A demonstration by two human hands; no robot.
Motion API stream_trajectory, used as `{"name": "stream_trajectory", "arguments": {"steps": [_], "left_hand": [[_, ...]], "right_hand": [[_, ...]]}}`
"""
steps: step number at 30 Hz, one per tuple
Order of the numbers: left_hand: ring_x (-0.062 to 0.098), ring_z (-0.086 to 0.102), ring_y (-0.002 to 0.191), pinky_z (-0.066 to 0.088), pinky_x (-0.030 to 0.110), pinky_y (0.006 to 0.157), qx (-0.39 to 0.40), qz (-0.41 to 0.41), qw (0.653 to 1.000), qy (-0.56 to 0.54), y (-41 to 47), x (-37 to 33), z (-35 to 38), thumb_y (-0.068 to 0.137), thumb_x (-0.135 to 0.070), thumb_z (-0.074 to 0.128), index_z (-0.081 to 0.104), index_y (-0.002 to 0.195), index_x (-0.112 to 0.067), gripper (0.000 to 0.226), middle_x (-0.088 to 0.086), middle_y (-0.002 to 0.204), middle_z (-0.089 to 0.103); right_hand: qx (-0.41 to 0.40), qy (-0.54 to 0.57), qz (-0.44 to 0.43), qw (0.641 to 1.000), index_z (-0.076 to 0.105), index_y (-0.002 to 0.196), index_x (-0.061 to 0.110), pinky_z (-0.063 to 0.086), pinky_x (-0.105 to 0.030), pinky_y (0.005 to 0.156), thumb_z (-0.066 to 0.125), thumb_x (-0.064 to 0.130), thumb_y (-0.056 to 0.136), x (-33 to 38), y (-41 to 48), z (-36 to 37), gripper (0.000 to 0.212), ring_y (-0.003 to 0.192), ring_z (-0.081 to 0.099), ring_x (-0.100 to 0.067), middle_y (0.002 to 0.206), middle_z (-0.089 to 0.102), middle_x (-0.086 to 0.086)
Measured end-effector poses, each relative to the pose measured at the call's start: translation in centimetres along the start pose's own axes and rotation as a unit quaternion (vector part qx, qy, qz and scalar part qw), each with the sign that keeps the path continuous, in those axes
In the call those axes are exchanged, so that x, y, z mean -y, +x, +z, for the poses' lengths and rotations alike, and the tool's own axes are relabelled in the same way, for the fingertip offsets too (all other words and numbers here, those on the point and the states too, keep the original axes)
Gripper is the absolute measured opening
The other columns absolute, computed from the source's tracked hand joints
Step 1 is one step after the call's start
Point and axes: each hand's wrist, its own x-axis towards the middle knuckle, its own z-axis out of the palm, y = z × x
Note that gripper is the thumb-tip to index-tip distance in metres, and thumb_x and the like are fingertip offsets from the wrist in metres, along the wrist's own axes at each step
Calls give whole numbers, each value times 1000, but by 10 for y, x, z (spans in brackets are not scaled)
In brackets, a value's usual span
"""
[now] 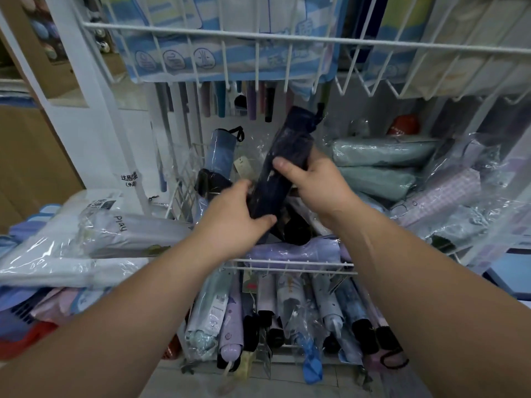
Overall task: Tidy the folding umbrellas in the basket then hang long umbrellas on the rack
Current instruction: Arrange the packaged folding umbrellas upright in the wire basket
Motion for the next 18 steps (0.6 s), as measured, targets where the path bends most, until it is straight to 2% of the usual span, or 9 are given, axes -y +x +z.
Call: {"name": "stream_trajectory", "arguments": {"steps": [2, 5, 7, 11, 13, 14, 16, 18], "left_hand": [[23, 64, 101, 53, 40, 88, 6, 6, 1000, 20, 4, 0, 13, 86, -38, 74, 52, 120, -22, 43, 3, 113, 66], [27, 63, 94, 53, 41, 82, -11, 4, 1000, 23, 11, -3, 23, 89, -40, 70, 55, 112, -18, 35, 5, 103, 66], [29, 64, 94, 54, 41, 83, -20, 3, 1000, 22, 17, -5, 26, 90, -38, 70, 57, 113, -16, 35, 7, 103, 68], [28, 65, 90, 54, 41, 82, -43, -9, 999, -31, 27, -9, 23, 91, -36, 68, 62, 110, -14, 29, 6, 97, 69], [27, 66, 84, 55, 40, 76, -43, -5, 997, -64, 30, -14, 20, 94, -35, 64, 64, 103, -13, 24, 5, 90, 69], [25, 66, 81, 54, 39, 72, -32, 2, 997, -68, 30, -16, 19, 95, -35, 61, 64, 99, -15, 20, 3, 86, 69], [20, 63, 76, 48, 34, 66, 14, 21, 998, -66, 28, -17, 15, 98, -37, 58, 64, 95, -22, 16, -3, 80, 66], [19, 64, 90, 50, 34, 78, 63, 35, 997, -38, 24, -13, 8, 100, -40, 53, 68, 106, -24, 23, -3, 95, 71]], "right_hand": [[-37, 59, 17, 997, 64, 100, 19, 62, -41, 79, 68, 18, 94, 11, 6, -4, 7, 88, 73, -20, 99, 75, -4], [-61, 8, 30, 998, 64, 95, 20, 62, -38, 68, 65, 22, 96, 26, 15, -14, 3, 76, 72, -17, 93, 74, -3], [-70, -7, 66, 995, 62, 101, 17, 61, -40, 67, 63, 24, 98, 26, 18, -19, 8, 76, 70, -21, 96, 73, -6], [-7, -40, 103, 994, 54, 119, 18, 58, -37, 75, 71, 23, 91, 8, 6, -13, 33, 95, 72, -27, 108, 73, -8], [23, -52, 92, 994, 44, 136, 21, 60, -33, 81, 75, 21, 87, -2, -2, -2, 58, 97, 72, -23, 109, 72, -6], [19, -39, 85, 995, 36, 145, 24, 60, -32, 83, 76, 18, 86, -5, -3, 2, 71, 96, 71, -20, 108, 71, -3], [-4, -18, 81, 997, 32, 152, 25, 60, -35, 86, 73, 8, 85, -6, 0, 5, 80, 95, 70, -20, 107, 70, -1], [-12, -78, 60, 995, 33, 154, 27, 57, -31, 88, 68, 6, 87, -1, 2, -5, 79, 99, 67, -17, 117, 68, 3]]}}
